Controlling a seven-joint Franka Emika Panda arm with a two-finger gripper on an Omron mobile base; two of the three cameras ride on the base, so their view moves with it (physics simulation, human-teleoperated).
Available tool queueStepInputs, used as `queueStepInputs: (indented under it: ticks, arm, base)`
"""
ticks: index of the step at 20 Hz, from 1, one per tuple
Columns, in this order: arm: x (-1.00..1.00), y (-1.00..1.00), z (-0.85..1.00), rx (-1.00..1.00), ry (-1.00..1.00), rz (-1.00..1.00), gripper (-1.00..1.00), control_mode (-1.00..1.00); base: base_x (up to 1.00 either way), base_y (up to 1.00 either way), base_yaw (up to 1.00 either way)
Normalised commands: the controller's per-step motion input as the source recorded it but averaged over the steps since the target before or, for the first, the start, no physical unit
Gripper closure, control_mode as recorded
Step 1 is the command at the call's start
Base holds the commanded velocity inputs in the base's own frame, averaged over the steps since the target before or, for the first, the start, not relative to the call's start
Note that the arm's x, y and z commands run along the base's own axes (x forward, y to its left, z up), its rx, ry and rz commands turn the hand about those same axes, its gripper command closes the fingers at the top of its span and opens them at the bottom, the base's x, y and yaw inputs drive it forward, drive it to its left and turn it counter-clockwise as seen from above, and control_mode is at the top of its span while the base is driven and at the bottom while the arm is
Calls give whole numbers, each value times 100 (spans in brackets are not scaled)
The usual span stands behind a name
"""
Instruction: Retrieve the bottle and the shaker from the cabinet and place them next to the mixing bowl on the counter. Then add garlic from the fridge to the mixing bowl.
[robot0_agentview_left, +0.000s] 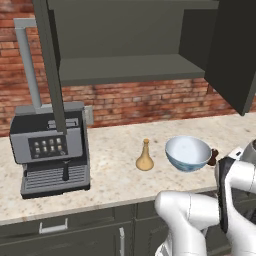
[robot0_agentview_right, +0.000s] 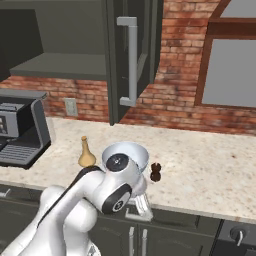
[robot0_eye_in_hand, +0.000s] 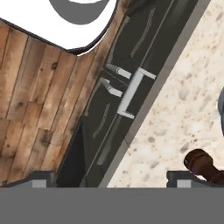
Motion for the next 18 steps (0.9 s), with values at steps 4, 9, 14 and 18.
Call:
queueStepInputs:
  ticks: [4, 9, 14, 18]
  arm:
    - [-24, 70, 33, -23, 0, 29, -100, -100]
    - [-15, 41, 57, -2, 0, 22, -100, -100]
    - [-15, 63, 7, -5, 0, 19, -100, -100]
    - [-5, 33, 0, -4, 0, 3, -100, -100]
  base:
    - [0, 0, 0]
    - [0, 0, 0]
    - [0, 0, 0]
    - [0, 0, 0]
